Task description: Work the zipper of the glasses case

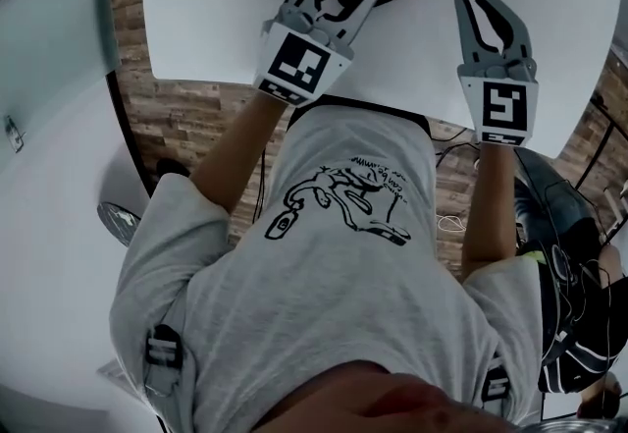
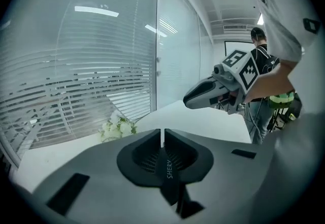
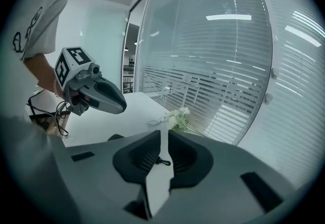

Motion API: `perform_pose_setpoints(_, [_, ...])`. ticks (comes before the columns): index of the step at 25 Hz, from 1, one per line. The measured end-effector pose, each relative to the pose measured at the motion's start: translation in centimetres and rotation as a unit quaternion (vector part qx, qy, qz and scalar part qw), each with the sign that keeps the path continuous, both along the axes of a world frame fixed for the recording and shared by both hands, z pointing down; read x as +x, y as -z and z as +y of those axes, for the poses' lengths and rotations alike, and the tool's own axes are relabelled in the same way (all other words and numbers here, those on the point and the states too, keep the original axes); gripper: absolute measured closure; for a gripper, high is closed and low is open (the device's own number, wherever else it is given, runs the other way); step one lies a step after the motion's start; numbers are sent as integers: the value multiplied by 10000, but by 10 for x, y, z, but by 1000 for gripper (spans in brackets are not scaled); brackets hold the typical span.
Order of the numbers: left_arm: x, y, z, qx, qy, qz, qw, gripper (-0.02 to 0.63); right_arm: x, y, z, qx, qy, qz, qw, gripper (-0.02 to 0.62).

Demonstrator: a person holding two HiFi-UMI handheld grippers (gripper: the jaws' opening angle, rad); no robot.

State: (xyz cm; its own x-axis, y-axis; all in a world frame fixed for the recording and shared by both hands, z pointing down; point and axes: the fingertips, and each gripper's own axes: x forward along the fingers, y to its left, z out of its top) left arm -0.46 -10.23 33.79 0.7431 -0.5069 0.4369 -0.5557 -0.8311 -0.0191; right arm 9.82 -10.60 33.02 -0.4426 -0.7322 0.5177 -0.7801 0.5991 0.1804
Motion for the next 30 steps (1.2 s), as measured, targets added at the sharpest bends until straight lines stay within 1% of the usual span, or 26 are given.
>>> perform_pose_setpoints(4, [5,-26,-1,-96,-67,-222,9997,569,2,-32,-1,-216,145,162,9995,540])
perform_pose_setpoints(11, [16,-55,16,-226,-183,-415,9987,569,0,-80,15,-490,436,456,9968,535])
perform_pose_setpoints(17, [7,-75,5,-356,-162,-518,9979,569,-14,-103,-3,-658,843,683,9919,535])
perform_pose_setpoints(21, [8,-96,2,-467,-120,-644,9968,569,-17,-132,-9,-801,1275,905,9844,535])
perform_pose_setpoints(25, [5,-105,3,-503,-87,-887,9947,571,-24,-146,-13,-910,1666,1220,9742,529])
perform_pose_setpoints(30, [6,-101,6,-411,-123,-807,9958,577,-28,-158,-14,-1052,1956,1431,9645,525])
